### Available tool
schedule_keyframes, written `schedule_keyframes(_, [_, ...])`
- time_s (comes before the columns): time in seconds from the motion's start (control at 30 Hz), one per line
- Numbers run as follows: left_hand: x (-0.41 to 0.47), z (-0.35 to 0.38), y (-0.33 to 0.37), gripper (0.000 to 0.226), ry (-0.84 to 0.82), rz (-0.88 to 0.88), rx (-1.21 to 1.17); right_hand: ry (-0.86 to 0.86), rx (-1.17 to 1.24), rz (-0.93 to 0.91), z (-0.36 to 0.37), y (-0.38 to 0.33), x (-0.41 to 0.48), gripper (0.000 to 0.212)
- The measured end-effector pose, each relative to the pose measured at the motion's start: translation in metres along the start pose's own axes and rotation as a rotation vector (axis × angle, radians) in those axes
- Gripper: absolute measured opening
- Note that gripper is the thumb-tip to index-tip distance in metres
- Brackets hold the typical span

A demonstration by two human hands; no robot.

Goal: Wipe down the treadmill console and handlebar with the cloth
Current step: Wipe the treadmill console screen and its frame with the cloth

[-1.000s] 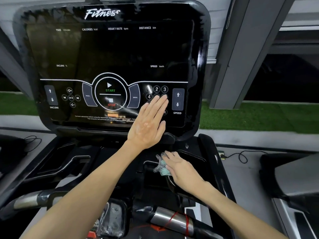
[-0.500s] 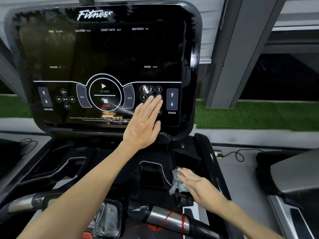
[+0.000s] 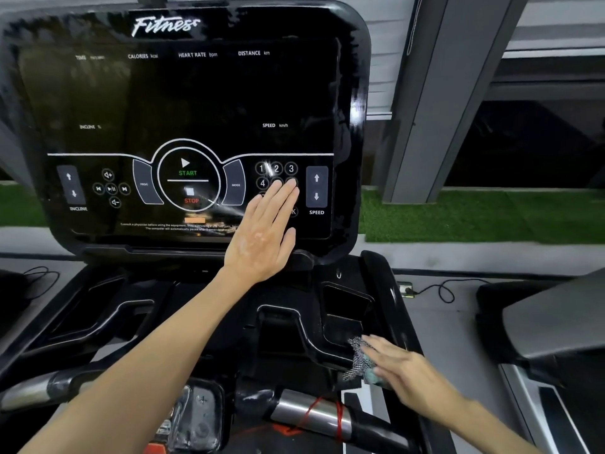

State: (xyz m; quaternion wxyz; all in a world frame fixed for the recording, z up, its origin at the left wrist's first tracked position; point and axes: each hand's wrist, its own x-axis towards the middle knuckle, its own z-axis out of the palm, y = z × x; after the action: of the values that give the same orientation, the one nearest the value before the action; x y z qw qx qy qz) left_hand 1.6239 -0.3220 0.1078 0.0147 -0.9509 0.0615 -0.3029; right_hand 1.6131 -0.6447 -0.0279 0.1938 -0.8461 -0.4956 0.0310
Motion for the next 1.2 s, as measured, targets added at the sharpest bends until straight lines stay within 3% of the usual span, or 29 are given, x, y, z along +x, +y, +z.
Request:
schedule_keyframes(0.1, [0.001,-0.002,0.0,0.061,0.004,0.003,0.007,0.057,-0.069,-0.071,0.005,-0.023,0.025,0.053])
schedule_keyframes(0.2, [0.0,-0.004,0.0,0.061,-0.002,-0.004,0.008,0.101,0.038,-0.136,0.014,-0.054,0.064,0.046])
schedule_keyframes(0.33, [0.0,-0.005,-0.001,0.061,-0.018,0.007,0.006,0.045,0.134,-0.082,0.01,-0.053,0.06,0.044])
schedule_keyframes(0.47, [0.001,-0.006,0.0,0.059,-0.006,0.005,0.011,0.026,-0.01,-0.051,-0.003,-0.018,0.008,0.06])
schedule_keyframes(0.6, [0.005,-0.009,0.008,0.058,0.006,0.003,-0.017,-0.042,-0.015,0.024,0.0,0.006,-0.022,0.061])
schedule_keyframes(0.83, [0.035,0.0,0.038,0.06,-0.014,0.07,0.013,0.01,0.085,0.002,0.016,-0.036,0.041,0.053])
schedule_keyframes(1.03, [0.032,0.004,0.036,0.061,-0.014,0.061,0.026,0.166,0.282,0.363,0.025,-0.07,0.109,0.049])
schedule_keyframes(1.2, [0.031,0.004,0.037,0.061,-0.021,0.05,0.025,0.125,0.258,0.435,0.01,-0.048,0.144,0.046])
